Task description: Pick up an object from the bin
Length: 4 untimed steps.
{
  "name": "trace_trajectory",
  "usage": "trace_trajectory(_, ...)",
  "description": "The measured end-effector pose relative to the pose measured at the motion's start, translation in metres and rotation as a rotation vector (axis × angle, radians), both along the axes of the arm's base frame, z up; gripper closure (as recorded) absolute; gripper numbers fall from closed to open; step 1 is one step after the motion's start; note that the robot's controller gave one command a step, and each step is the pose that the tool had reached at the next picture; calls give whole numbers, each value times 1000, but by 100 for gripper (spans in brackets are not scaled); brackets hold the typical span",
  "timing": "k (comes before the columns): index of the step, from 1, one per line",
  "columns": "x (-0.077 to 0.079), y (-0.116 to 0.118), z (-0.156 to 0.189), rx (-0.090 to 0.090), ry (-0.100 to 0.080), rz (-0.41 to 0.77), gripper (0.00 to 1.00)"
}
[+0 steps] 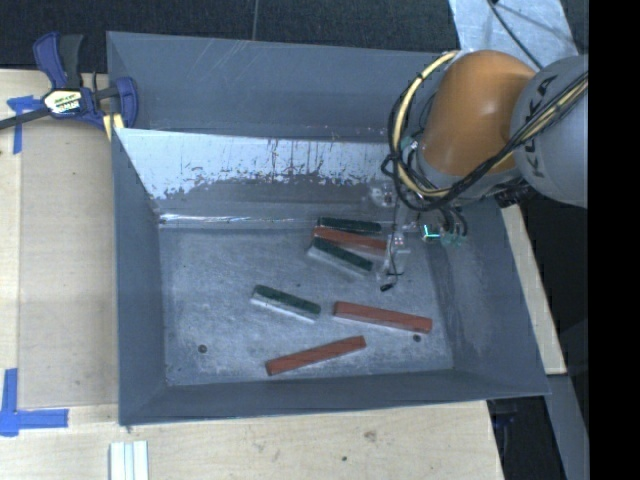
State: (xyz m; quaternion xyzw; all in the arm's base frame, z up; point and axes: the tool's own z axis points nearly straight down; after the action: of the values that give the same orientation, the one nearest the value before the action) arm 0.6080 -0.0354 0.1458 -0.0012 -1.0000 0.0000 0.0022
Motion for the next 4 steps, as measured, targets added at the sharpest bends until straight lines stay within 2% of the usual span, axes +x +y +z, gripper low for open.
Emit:
trace_trajectory(1, -68, 96, -80, 3, 2, -16, 0)
trace_trajectory(2, -59, 138, -45, 3, -10, -214, 0)
trace_trajectory(3, -51, 134, -35, 1, -11, -284, 0)
trace_trajectory(4, -50, 132, -76, -1, -6, -423, 0)
